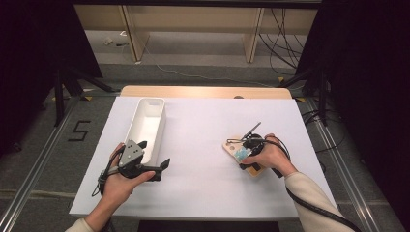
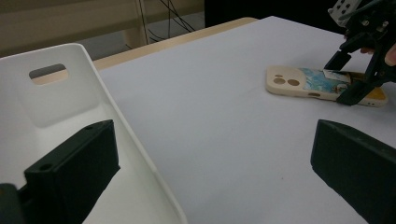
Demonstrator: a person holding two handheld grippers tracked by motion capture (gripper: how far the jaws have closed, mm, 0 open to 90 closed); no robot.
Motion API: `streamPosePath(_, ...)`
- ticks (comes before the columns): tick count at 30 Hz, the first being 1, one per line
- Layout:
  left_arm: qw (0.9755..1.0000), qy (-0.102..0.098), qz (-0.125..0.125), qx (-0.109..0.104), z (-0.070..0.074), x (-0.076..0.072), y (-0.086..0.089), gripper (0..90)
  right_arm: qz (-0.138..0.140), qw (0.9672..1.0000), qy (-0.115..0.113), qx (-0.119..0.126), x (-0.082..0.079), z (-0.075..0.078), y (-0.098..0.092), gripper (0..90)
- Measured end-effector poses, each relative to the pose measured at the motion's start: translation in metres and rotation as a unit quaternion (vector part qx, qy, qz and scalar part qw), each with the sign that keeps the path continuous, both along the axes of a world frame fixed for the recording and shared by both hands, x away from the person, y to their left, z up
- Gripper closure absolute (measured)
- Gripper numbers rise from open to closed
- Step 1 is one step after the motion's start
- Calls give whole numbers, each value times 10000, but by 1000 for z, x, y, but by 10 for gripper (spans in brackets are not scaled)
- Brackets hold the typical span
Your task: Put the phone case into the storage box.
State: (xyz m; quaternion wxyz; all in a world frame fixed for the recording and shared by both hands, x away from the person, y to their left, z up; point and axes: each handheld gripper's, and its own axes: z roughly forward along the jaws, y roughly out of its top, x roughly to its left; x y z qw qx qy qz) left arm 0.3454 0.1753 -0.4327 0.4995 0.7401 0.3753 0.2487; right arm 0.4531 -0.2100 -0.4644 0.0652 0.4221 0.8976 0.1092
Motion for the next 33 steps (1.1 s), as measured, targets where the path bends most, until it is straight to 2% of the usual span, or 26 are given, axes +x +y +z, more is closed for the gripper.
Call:
streamPosePath(15, 10000, -4, 16, -15, 0, 0, 0, 3, -120, 9999, -64, 50, -1, 0, -1, 122)
streamPosePath(33, 10000, 7, 17, -34, 0, 0, 1, 5, -179, 9993, -199, 265, -3, 8, -2, 125)
